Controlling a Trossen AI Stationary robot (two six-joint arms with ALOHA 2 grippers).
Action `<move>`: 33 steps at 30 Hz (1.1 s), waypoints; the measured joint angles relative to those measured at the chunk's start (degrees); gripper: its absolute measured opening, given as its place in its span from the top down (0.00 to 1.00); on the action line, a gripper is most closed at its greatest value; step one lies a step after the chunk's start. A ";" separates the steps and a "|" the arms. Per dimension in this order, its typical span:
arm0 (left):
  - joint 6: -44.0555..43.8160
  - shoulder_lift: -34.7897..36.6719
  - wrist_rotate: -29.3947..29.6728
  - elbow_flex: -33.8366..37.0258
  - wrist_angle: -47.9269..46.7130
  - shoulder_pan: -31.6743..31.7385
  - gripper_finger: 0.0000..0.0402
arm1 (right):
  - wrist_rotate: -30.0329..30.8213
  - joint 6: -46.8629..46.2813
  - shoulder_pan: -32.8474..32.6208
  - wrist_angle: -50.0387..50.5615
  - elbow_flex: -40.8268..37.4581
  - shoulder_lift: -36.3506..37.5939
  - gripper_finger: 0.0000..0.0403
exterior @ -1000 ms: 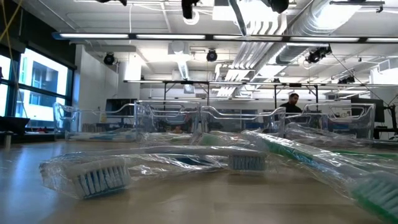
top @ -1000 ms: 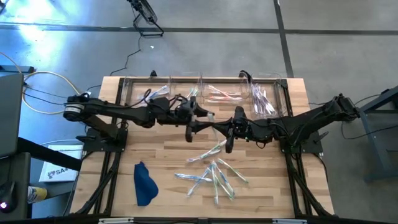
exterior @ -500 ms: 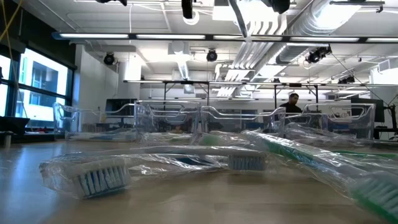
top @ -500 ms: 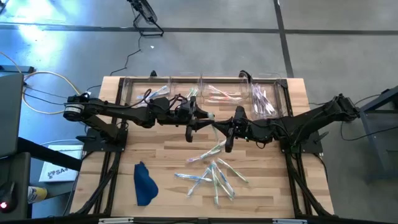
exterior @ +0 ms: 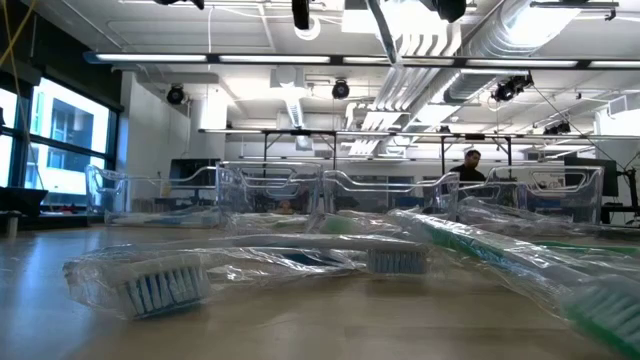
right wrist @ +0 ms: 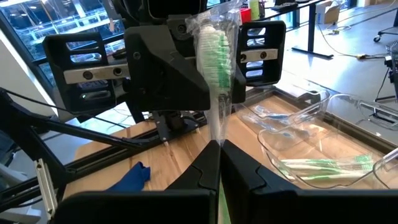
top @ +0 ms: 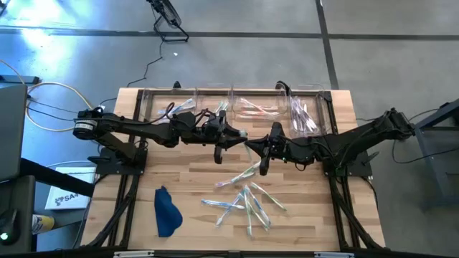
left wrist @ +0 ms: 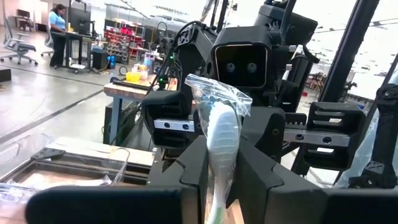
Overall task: Pick & Place Toothbrushes
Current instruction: Put the green toothbrush into the middle left transparent bin
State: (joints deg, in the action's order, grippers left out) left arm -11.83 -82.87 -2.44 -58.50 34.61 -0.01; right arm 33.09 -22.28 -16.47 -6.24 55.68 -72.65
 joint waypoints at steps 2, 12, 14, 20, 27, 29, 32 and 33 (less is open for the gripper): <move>0.01 0.00 0.01 0.00 0.00 0.00 0.87 | -0.01 0.02 -0.01 0.00 0.00 0.01 0.99; 1.06 0.04 -0.19 0.01 -0.04 0.00 0.88 | -1.42 0.02 -0.02 -0.01 0.00 0.00 0.99; 1.06 0.04 -0.24 0.01 -0.04 0.00 0.88 | -1.63 -0.04 -0.02 0.00 0.00 0.01 0.99; 1.06 0.05 -0.27 0.02 -0.05 0.07 0.88 | -2.55 -0.09 -0.02 -0.02 0.00 0.01 0.92; 1.06 0.09 -2.25 0.02 -0.04 0.90 0.88 | -3.60 -0.13 -0.04 0.07 -0.02 1.36 0.68; 1.06 0.47 -3.59 0.04 -0.15 1.94 0.88 | -3.76 0.00 -0.09 0.20 -0.02 2.61 0.62; 1.04 1.52 -6.11 0.05 -0.09 4.22 0.88 | -5.07 1.60 -0.09 1.39 -0.02 5.29 0.55; 1.06 1.95 -6.58 0.04 -0.32 5.22 0.88 | -5.01 2.02 -0.14 2.56 -0.02 6.32 0.53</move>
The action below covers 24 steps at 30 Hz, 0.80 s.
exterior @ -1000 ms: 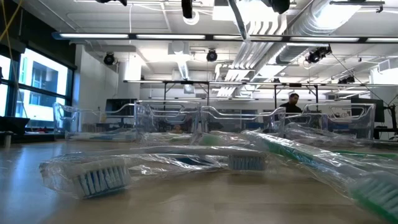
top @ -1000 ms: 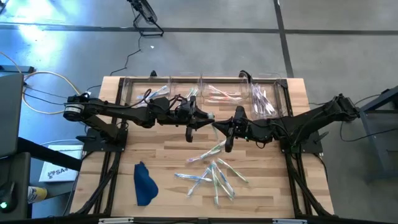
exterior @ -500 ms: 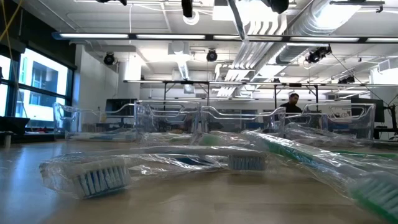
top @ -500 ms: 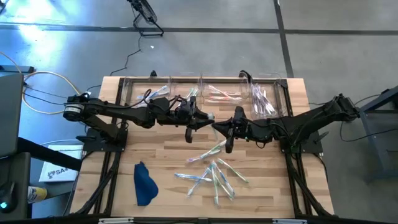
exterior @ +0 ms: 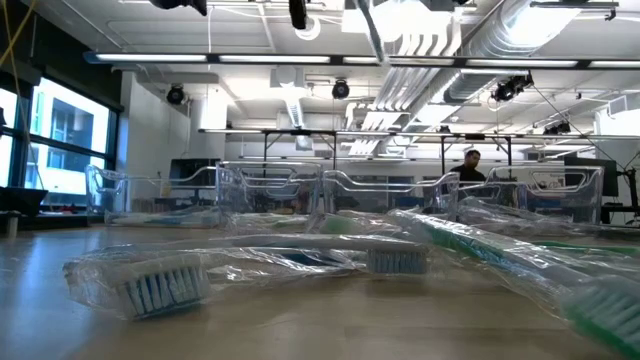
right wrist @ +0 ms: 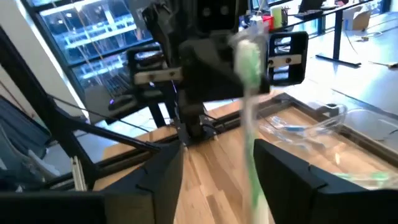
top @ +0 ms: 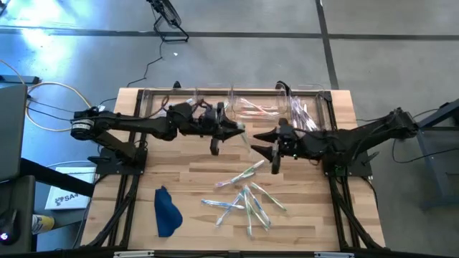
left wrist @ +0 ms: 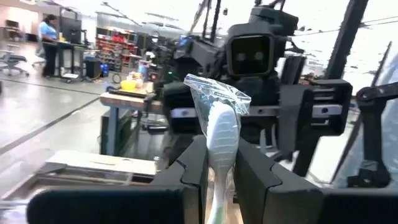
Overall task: Pick & Place Toothbrushes
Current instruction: Put the green toothbrush into the middle left transparent bin
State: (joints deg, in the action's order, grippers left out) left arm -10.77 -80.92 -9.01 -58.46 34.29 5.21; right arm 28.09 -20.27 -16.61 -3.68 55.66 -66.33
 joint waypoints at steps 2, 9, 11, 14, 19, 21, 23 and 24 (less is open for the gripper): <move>-0.02 0.98 -1.20 0.02 -1.45 2.14 0.88 | 0.10 0.44 -0.29 3.03 0.00 2.31 0.52; -2.74 5.14 -4.26 0.00 -12.29 12.82 0.88 | 0.30 -3.59 -1.40 12.10 0.00 8.54 0.54; -3.01 5.90 -4.30 0.00 -16.08 15.87 0.88 | 0.30 -3.94 -1.72 13.08 0.00 9.22 0.55; -3.04 6.00 -4.28 0.00 -19.75 19.90 0.88 | 0.28 -3.92 -2.19 13.52 0.00 9.39 0.57; -3.02 5.43 -1.51 0.00 -25.15 24.94 0.88 | 0.29 -3.92 -2.16 13.87 0.00 8.65 0.59; -2.99 4.87 -0.68 0.04 -28.32 26.64 0.88 | 0.26 -4.04 -2.16 14.21 -0.02 8.36 0.60; -3.09 4.51 -0.66 0.06 -30.33 28.14 0.88 | 0.32 -4.06 -2.16 14.05 0.00 7.85 0.61; -3.14 4.17 -0.66 0.04 -31.21 28.75 0.88 | 0.31 -3.98 -2.16 14.28 0.00 7.75 0.61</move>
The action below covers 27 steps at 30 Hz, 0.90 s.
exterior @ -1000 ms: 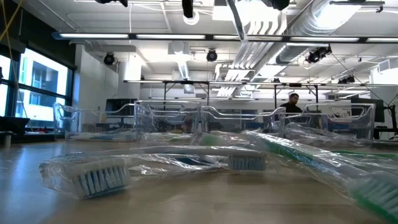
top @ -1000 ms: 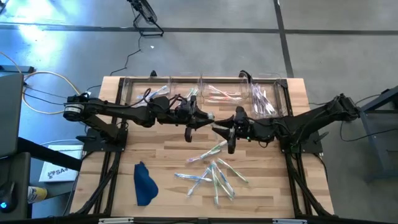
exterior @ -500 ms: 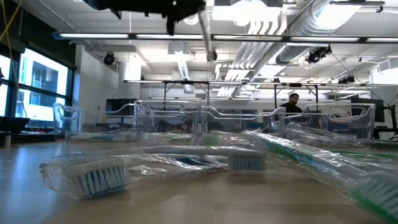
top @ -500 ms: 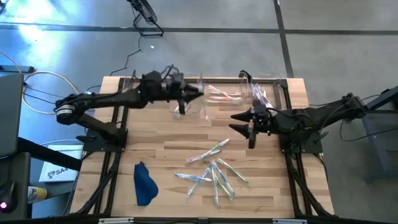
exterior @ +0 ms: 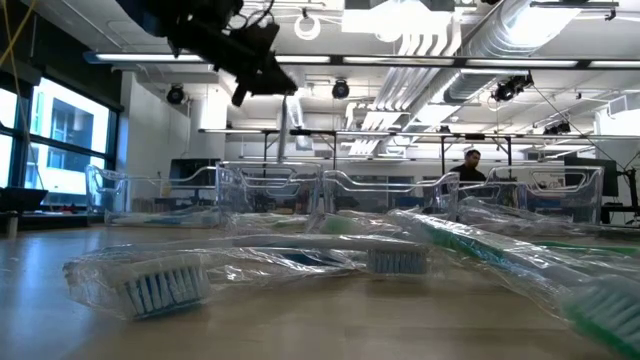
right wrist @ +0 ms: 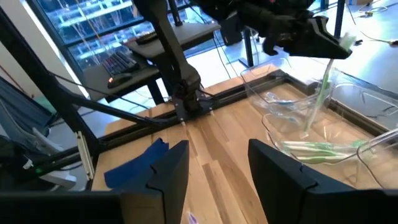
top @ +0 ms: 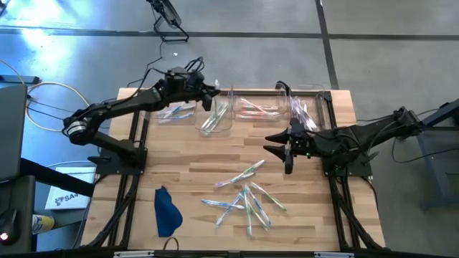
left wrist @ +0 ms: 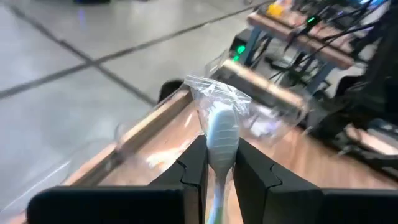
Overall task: Pick & Place Toothbrushes
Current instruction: Put the green toothbrush into the middle left transparent bin
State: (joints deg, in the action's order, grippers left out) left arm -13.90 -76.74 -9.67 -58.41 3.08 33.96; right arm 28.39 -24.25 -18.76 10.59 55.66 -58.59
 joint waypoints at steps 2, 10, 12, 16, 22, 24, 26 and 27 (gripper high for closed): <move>-0.12 -1.01 0.03 -0.04 -2.65 0.91 0.88 | -0.04 -0.15 0.00 0.10 0.00 -0.20 0.61; -2.02 -7.83 0.15 -0.02 -3.31 1.26 0.88 | 0.15 -0.94 0.17 0.02 0.00 -1.80 0.61; -3.41 -9.94 -0.33 -0.02 -3.20 1.29 0.88 | 0.05 -1.04 0.11 0.21 0.00 -1.90 0.61; -5.15 -13.94 -2.52 -0.02 -3.16 1.29 0.88 | 0.03 -1.42 0.11 0.10 0.00 -2.35 0.62; -6.27 -17.30 -3.21 -0.03 -2.93 1.29 0.88 | 0.01 -1.44 0.11 0.09 0.00 -3.28 0.62; -6.32 -17.71 -3.23 -0.02 -3.02 1.29 0.88 | -0.01 -1.44 0.11 0.30 0.00 -3.76 0.62; -6.30 -17.95 -3.21 -0.02 -2.99 1.29 0.86 | -0.01 -1.44 0.11 0.22 0.00 -4.33 0.62; -6.30 -17.97 -3.21 -0.03 -3.04 1.29 0.85 | 0.01 -1.44 0.13 0.14 0.00 -4.53 0.62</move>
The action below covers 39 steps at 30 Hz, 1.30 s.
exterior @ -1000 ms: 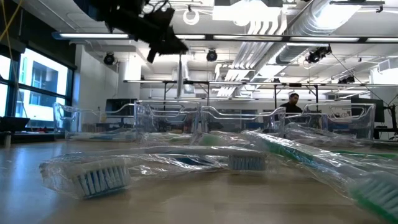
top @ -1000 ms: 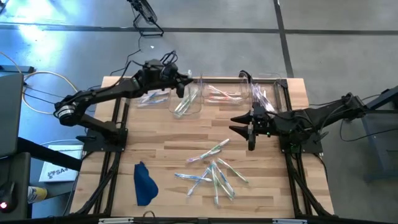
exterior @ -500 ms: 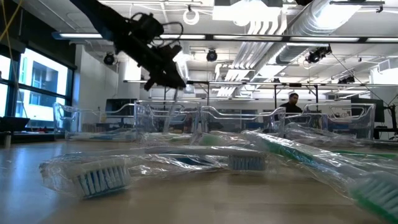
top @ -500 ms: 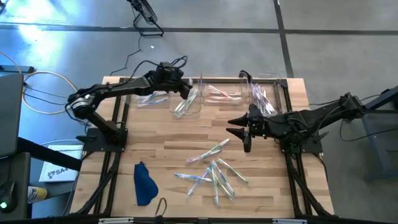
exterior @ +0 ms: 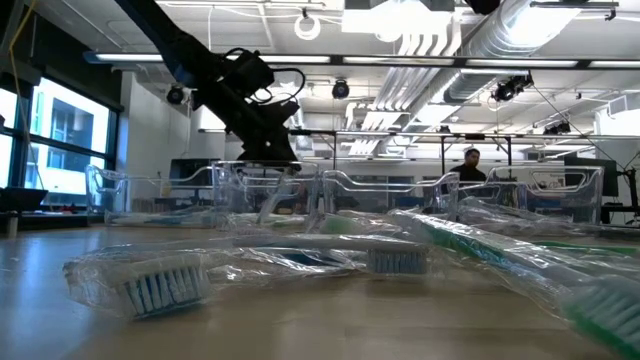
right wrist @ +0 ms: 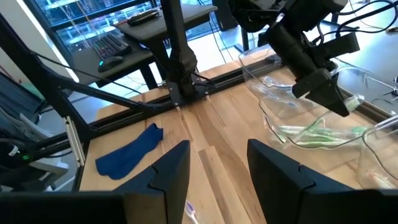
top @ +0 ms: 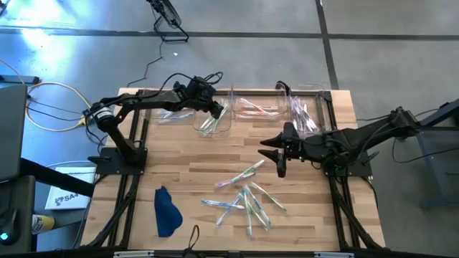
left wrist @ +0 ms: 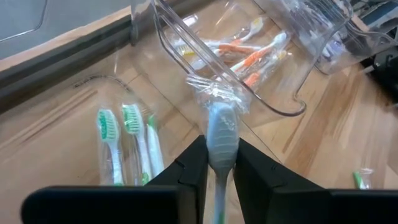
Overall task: Pick & Place Toothbrushes
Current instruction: Put the green toothbrush into the middle left transparent bin, then put the blue toothbrush into the left transparent bin
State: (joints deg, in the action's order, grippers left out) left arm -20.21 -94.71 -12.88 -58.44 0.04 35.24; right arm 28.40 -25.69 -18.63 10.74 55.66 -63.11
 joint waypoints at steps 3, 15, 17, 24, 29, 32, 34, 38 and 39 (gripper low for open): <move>0.13 0.00 0.22 0.00 -0.13 0.00 0.80 | -0.03 -0.06 -0.02 0.09 0.00 -0.14 0.62; -1.09 -0.03 0.44 0.00 -0.11 0.00 0.70 | -0.02 -0.17 -0.02 -0.19 0.00 -0.37 0.62; -1.09 -0.03 0.44 0.00 -0.11 0.00 0.67 | -0.02 -0.17 -0.02 -0.21 0.00 -0.37 0.62; -1.09 -0.03 0.44 0.00 -0.11 0.00 0.64 | -0.02 -0.17 -0.02 -0.19 0.00 -0.37 0.62; -0.58 -0.05 0.46 0.00 -0.16 0.00 0.64 | -0.02 -0.12 -0.02 -0.19 0.00 -0.37 0.62; -0.55 -0.07 0.46 0.00 -0.16 0.00 0.64 | -0.02 -0.04 -0.02 -0.19 0.00 -0.37 0.62; -0.65 -0.07 0.46 0.00 -0.13 0.00 0.64 | -0.02 -0.03 -0.02 -0.19 0.00 -0.37 0.62; 0.07 -0.07 0.33 0.00 -0.11 0.00 0.64 | -0.02 -0.02 -0.02 -0.19 0.00 -0.37 0.62; 0.93 -0.07 0.81 0.00 -0.11 0.00 0.64 | -0.02 -0.02 -0.02 -0.19 0.00 -0.37 0.62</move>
State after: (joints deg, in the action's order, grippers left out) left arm -19.28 -94.78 -12.08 -58.43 -0.08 35.24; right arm 28.38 -25.71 -18.65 10.55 55.66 -63.48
